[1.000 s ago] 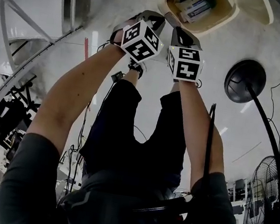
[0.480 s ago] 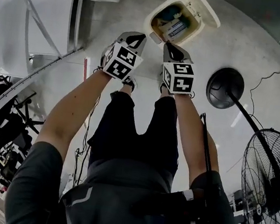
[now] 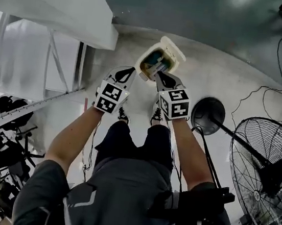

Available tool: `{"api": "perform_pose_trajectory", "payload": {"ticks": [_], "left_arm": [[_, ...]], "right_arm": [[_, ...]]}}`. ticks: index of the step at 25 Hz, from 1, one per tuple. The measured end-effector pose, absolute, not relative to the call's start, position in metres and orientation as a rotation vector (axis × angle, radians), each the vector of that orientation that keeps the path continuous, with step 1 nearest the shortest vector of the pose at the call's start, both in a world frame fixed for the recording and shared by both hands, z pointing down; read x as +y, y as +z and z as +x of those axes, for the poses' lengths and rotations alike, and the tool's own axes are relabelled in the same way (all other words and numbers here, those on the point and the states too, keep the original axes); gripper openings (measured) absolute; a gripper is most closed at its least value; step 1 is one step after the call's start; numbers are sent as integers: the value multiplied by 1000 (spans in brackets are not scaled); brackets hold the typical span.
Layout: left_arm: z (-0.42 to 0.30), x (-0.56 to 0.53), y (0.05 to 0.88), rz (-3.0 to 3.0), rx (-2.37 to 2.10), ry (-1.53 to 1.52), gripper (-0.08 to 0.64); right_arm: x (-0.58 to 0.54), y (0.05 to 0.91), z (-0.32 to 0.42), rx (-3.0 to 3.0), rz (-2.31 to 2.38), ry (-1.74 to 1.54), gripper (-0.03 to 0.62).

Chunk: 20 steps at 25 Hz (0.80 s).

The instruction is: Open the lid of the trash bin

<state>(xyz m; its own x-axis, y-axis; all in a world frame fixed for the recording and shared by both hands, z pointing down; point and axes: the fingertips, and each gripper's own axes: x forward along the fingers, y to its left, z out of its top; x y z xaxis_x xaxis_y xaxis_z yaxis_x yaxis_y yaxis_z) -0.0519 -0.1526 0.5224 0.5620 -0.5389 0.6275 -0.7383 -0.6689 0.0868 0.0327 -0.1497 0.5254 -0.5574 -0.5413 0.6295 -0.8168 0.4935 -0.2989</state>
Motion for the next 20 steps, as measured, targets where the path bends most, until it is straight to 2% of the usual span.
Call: {"api": "perform_pose_trajectory", "payload": {"ticks": [7,20], "left_arm": [[-41,-156,417,2496,-1080,628,8],[-42,-154,274,2526,-1168,313,8]], "right_arm": [[-151,413,60,-2404,1170,650,28],[-149,233,84,-2566,1250,302,28]]}}
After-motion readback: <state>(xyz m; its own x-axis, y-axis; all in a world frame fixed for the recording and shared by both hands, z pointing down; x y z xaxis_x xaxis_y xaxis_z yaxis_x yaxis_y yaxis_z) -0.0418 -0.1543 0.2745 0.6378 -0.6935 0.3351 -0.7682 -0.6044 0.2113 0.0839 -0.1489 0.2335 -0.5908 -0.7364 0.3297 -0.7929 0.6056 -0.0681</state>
